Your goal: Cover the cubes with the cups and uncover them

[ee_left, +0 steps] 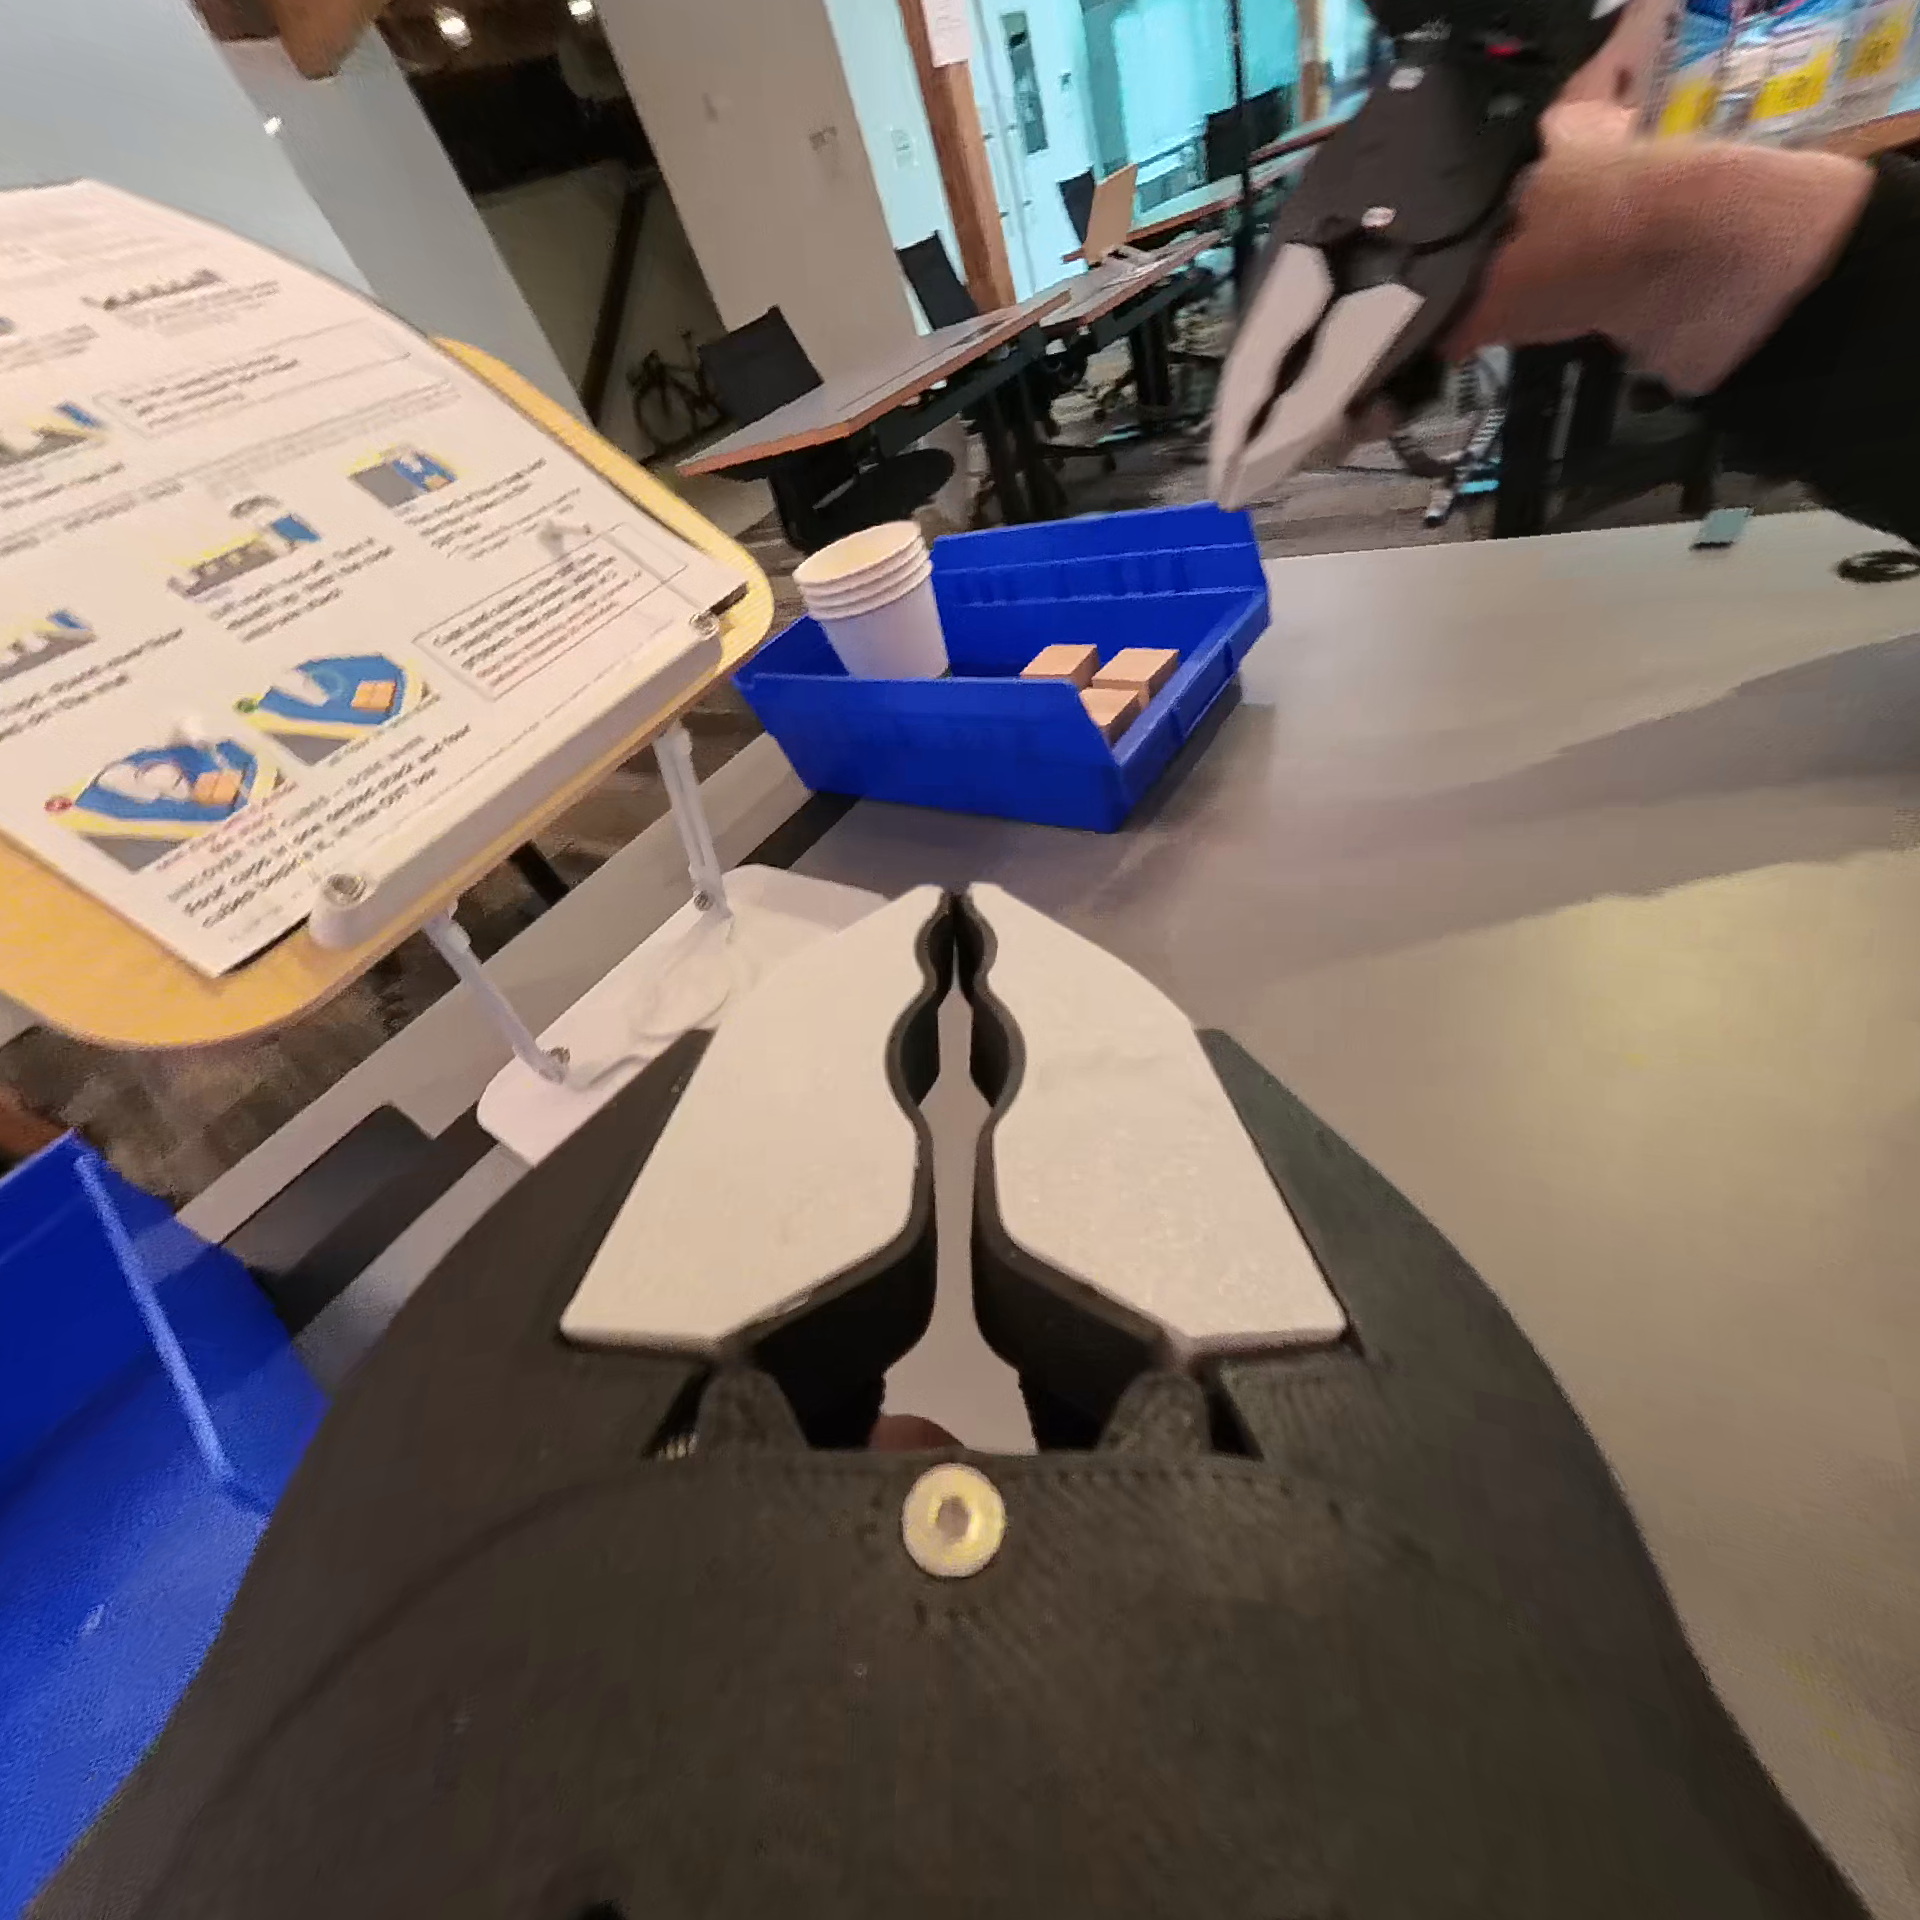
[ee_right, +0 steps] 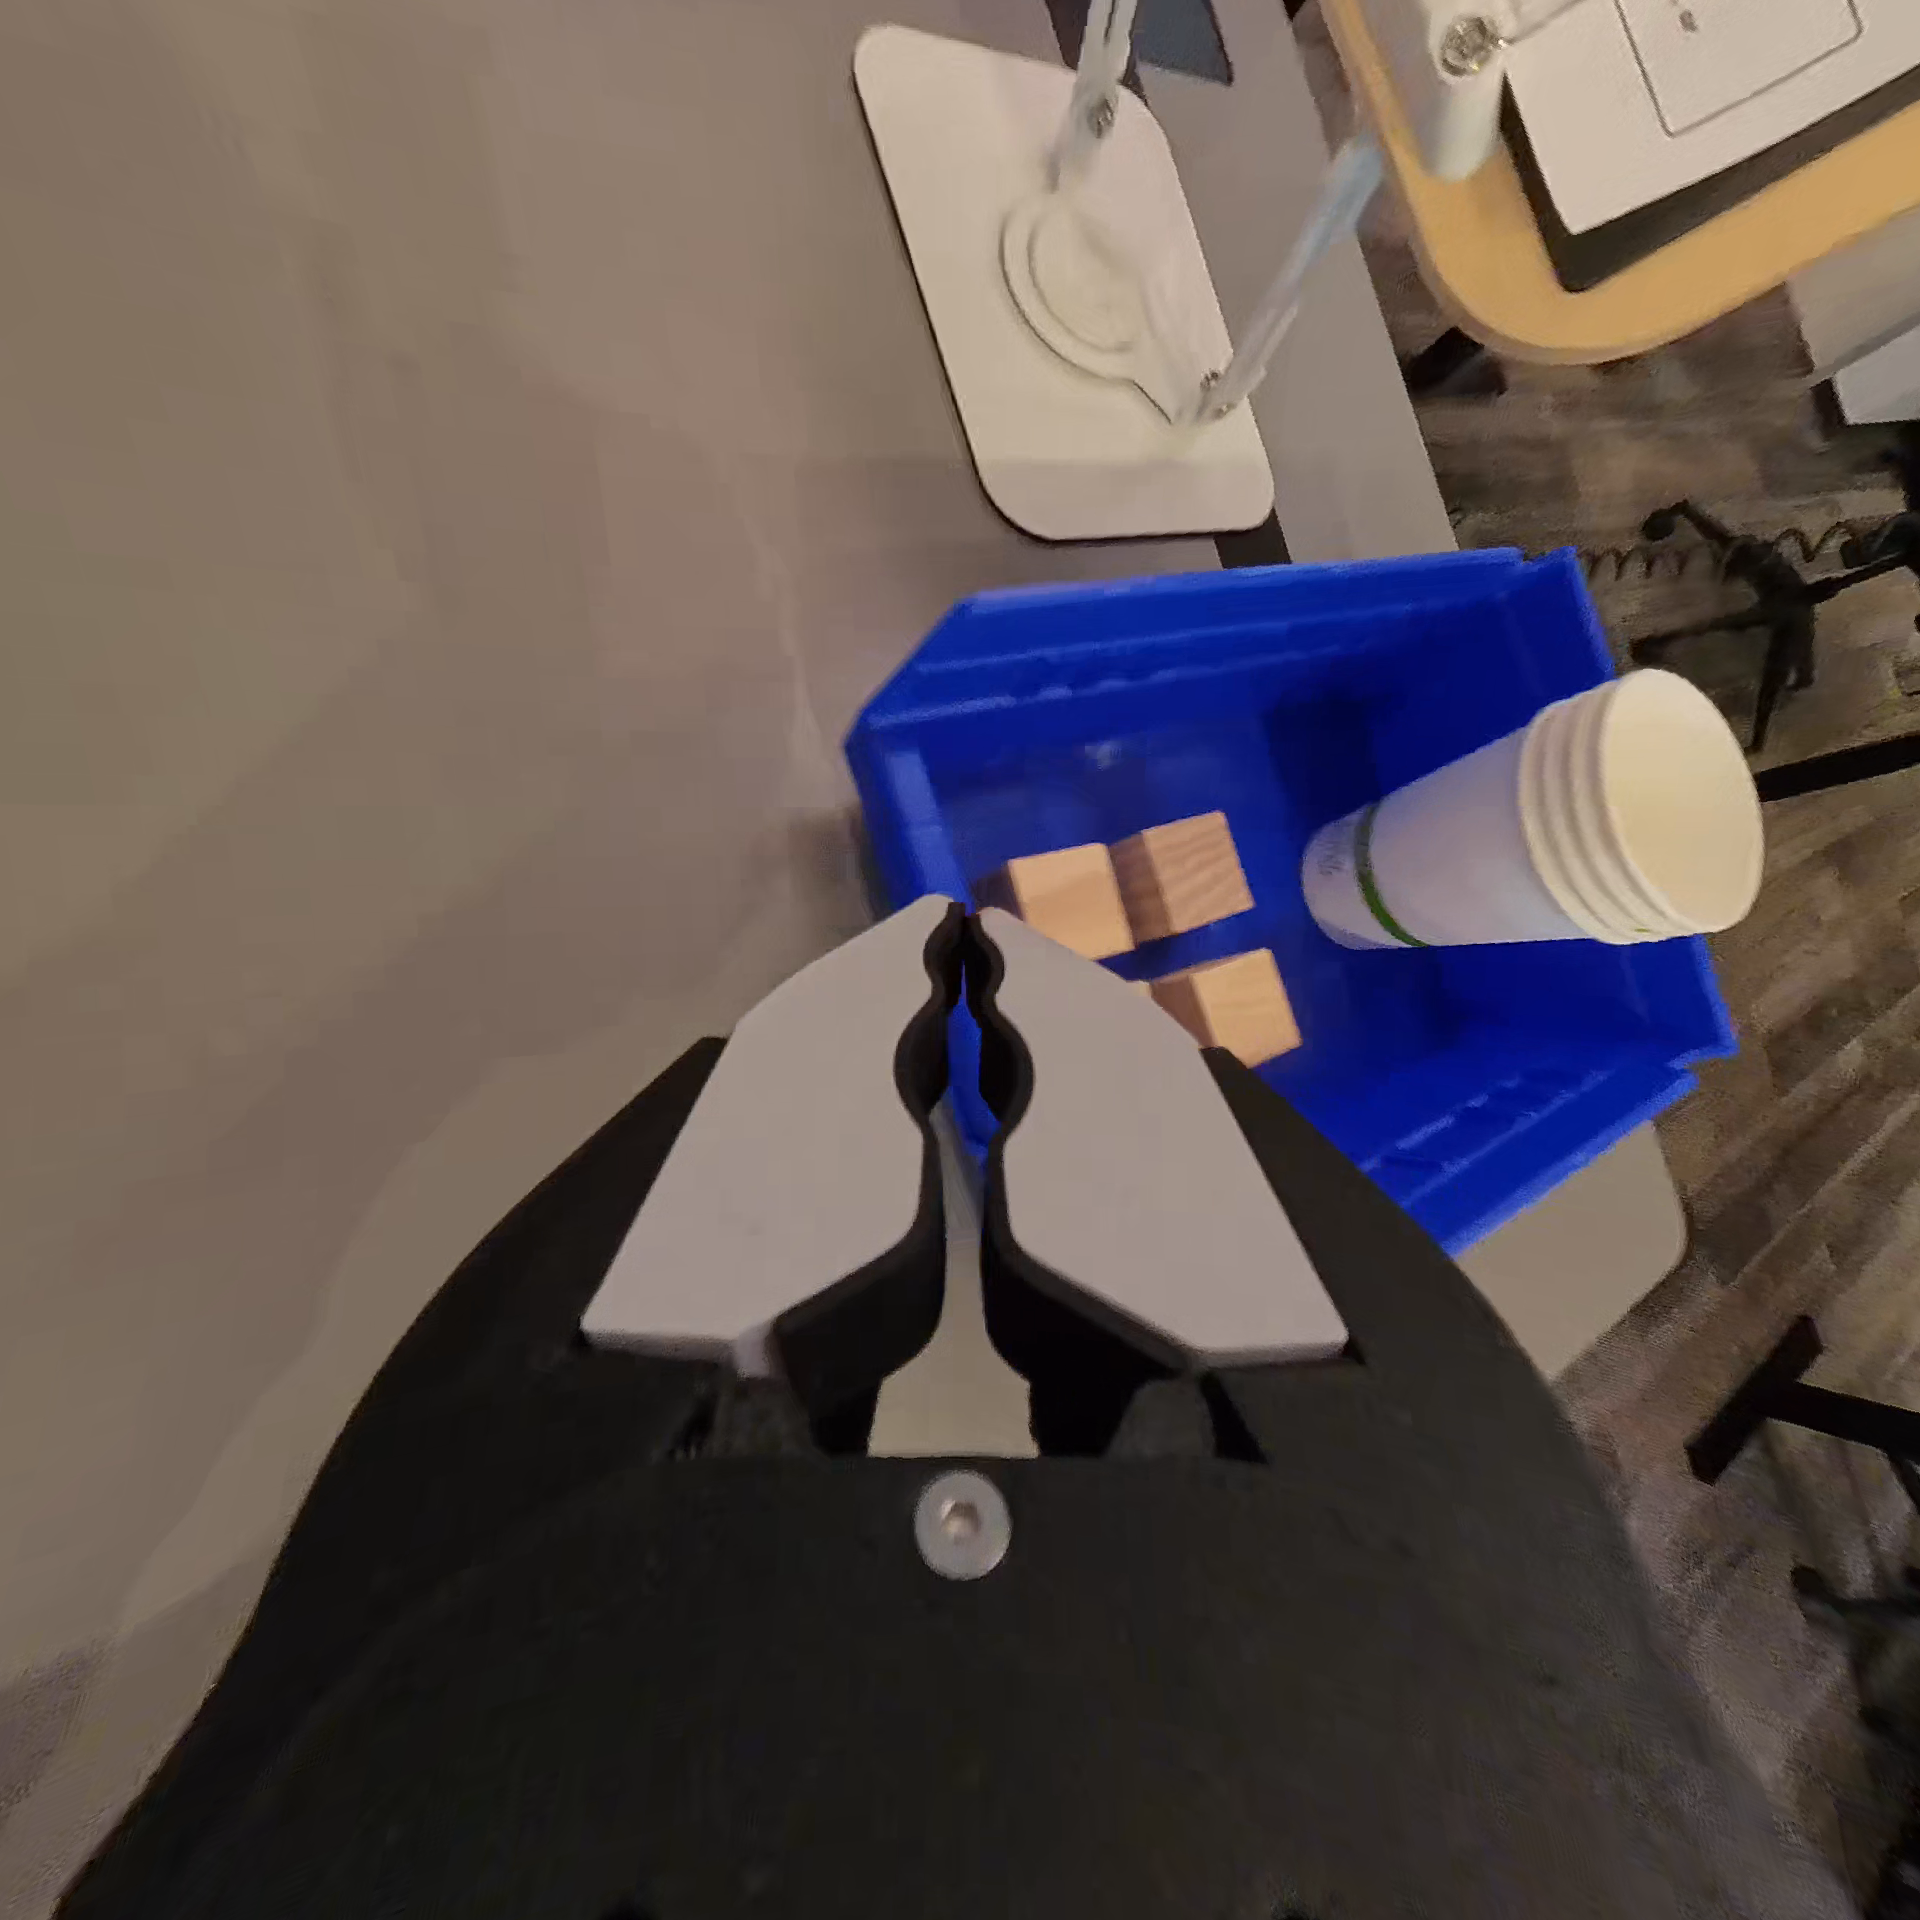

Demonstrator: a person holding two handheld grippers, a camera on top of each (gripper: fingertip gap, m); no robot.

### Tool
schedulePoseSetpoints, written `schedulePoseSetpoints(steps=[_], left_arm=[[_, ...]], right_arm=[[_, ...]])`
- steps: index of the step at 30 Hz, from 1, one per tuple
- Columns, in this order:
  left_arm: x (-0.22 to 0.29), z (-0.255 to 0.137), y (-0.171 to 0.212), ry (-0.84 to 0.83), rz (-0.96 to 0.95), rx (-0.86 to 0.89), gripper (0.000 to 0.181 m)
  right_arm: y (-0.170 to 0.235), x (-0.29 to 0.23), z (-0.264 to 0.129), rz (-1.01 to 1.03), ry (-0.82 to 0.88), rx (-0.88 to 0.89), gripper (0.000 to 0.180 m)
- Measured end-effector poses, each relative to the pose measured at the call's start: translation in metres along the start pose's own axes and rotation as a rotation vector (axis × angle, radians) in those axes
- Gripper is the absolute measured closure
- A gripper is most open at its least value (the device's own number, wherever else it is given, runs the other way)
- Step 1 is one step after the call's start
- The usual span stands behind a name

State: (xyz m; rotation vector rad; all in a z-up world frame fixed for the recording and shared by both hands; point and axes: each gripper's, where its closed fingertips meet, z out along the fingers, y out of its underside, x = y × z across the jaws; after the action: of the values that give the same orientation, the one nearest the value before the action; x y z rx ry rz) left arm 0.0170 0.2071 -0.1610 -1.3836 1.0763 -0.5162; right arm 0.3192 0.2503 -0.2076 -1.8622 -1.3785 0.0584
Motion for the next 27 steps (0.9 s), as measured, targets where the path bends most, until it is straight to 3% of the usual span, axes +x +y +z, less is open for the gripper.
schedulePoseSetpoints(steps=[1,6,12,19,27], left_arm=[[-0.003,-0.002,0.004,-0.033,-0.013,0.000,0.181],[-0.022,-0.007,0.033,-0.178,-0.130,0.047,0.181],[-0.043,-0.004,0.091,-0.369,-0.113,-0.088,0.181],[-0.071,-0.019,0.114,-0.578,-0.071,-0.198,0.181],[-0.092,-0.029,0.128,-0.703,-0.087,-0.248,0.181]], right_arm=[[-0.003,-0.013,0.004,0.021,0.003,0.035,0.180],[-0.040,-0.077,0.051,0.070,-0.059,0.216,0.180],[-0.110,-0.122,0.110,0.171,-0.076,0.387,0.180],[-0.133,-0.118,0.163,0.141,0.070,0.358,0.180],[-0.144,-0.095,0.187,0.150,0.156,0.361,0.180]])
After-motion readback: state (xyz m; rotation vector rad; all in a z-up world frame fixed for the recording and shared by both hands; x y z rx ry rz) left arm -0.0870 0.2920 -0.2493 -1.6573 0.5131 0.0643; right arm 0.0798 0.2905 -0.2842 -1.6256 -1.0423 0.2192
